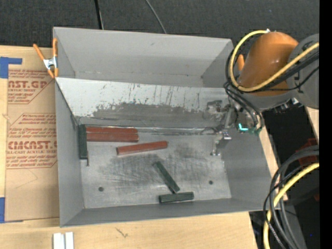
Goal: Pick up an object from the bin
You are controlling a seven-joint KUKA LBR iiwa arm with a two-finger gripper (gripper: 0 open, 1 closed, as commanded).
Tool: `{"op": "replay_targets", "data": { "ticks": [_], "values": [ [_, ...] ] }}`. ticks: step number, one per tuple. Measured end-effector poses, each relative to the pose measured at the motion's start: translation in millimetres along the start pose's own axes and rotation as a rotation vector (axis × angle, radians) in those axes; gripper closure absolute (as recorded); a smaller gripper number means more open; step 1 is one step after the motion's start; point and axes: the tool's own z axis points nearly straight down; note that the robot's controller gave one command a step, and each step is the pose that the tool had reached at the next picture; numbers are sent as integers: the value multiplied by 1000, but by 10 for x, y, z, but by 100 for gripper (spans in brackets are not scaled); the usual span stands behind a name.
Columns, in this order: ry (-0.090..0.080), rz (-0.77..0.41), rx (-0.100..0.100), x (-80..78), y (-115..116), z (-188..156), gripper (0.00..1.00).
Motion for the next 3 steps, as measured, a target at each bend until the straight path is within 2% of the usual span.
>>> {"op": "replay_targets", "data": {
  "ticks": [1,2,3],
  "values": [
    [-8,-1,1,-18,3,-47,0],
    [-1,-88,1,176,803,1009,100],
    [-15,-87,1,151,809,1011,0]
  ]
}}
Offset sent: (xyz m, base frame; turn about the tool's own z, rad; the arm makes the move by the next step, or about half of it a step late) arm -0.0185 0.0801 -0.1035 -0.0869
